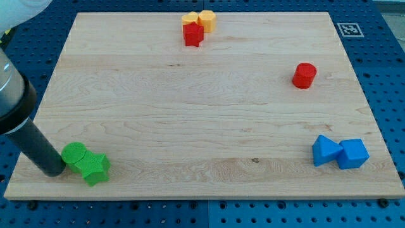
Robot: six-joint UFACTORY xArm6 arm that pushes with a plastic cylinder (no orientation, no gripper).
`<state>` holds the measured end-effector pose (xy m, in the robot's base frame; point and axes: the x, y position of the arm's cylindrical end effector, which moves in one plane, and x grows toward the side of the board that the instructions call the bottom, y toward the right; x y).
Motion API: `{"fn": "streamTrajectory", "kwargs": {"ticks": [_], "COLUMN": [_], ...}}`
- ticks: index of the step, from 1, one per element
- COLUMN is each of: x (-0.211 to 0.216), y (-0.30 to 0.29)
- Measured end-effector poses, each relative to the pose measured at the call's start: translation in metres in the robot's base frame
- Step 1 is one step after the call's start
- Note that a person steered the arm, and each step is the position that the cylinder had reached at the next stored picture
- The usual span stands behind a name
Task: Move the green star top right to the green circle
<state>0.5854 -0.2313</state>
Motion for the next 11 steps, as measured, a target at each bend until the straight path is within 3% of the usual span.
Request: {"fn": "streamTrajectory", "kwargs": {"ticks": [6, 10, 11], "x": [0.016, 0.011, -0.019], "y": [0.03, 0.138, 0.153]}}
